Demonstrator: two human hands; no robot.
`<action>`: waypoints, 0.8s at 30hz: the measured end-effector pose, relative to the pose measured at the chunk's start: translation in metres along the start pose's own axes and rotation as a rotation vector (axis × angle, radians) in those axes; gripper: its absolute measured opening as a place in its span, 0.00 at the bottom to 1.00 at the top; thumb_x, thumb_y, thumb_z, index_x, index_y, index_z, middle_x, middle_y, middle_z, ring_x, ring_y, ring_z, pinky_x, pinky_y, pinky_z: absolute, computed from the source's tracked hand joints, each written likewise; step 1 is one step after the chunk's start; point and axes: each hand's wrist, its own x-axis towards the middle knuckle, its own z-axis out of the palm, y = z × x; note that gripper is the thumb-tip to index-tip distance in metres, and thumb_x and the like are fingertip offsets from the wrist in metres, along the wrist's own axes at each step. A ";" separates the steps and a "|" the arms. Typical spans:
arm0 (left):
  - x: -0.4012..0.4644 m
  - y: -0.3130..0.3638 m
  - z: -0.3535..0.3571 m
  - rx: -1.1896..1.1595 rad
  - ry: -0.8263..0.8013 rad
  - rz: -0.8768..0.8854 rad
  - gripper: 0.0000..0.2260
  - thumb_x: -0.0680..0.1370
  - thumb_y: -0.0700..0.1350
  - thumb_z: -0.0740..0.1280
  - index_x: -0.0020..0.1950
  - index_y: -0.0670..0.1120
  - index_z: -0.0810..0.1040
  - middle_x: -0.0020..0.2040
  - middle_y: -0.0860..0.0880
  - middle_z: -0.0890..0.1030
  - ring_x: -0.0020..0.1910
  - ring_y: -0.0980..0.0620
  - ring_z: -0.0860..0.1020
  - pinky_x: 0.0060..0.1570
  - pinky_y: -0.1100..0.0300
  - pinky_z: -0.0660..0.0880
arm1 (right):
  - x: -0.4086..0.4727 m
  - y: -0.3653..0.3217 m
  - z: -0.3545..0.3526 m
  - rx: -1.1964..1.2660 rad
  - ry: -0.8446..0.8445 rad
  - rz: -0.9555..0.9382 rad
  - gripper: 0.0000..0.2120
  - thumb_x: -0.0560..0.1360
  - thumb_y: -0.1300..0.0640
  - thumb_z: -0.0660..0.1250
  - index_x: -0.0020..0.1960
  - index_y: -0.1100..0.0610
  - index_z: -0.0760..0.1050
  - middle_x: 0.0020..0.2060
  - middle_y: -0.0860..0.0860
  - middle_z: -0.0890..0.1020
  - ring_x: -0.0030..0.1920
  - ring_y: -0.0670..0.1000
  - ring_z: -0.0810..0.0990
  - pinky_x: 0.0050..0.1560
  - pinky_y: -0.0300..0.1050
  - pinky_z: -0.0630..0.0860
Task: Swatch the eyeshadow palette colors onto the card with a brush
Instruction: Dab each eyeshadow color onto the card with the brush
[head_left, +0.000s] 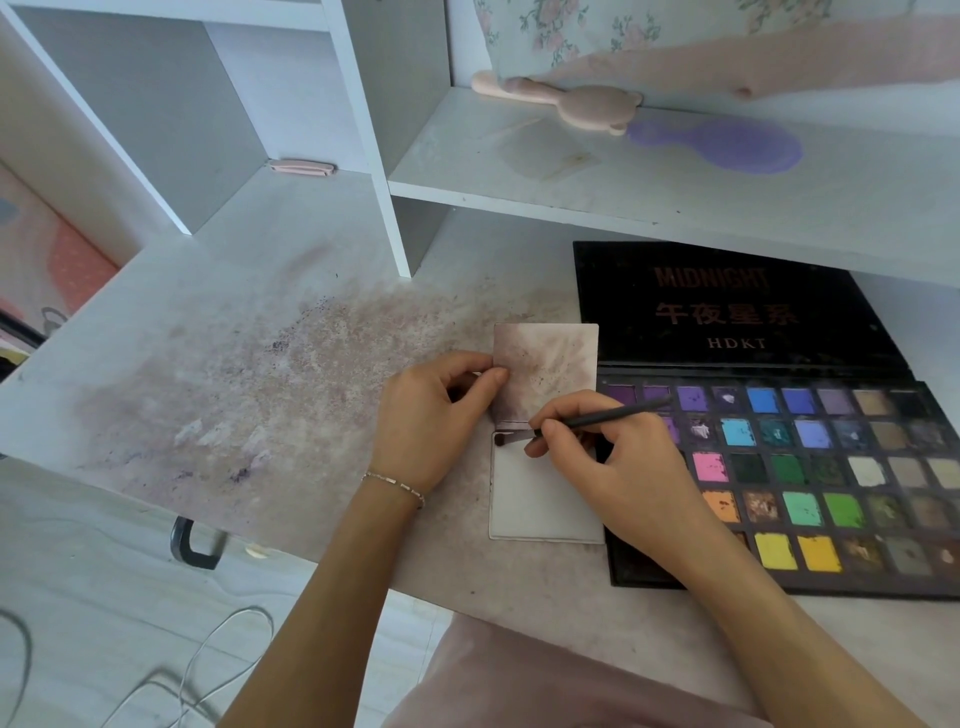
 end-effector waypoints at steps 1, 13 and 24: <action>0.000 0.000 0.000 0.002 0.001 0.004 0.04 0.72 0.47 0.69 0.45 0.51 0.83 0.35 0.62 0.79 0.38 0.62 0.79 0.42 0.66 0.75 | 0.000 0.000 0.000 0.000 -0.003 0.000 0.08 0.73 0.63 0.64 0.41 0.51 0.76 0.33 0.45 0.82 0.34 0.33 0.76 0.36 0.25 0.68; 0.001 -0.001 0.001 -0.002 -0.001 0.021 0.04 0.72 0.47 0.69 0.45 0.51 0.83 0.35 0.63 0.79 0.38 0.63 0.79 0.41 0.69 0.74 | 0.000 0.002 0.001 -0.005 -0.005 -0.006 0.07 0.74 0.62 0.64 0.41 0.51 0.76 0.34 0.45 0.82 0.35 0.34 0.77 0.36 0.25 0.69; 0.000 -0.001 0.001 -0.054 0.001 0.026 0.11 0.71 0.46 0.70 0.36 0.63 0.76 0.32 0.66 0.77 0.36 0.65 0.77 0.39 0.73 0.72 | -0.002 0.001 -0.029 0.220 0.471 -0.075 0.11 0.76 0.67 0.60 0.43 0.54 0.75 0.34 0.44 0.83 0.36 0.42 0.81 0.38 0.30 0.74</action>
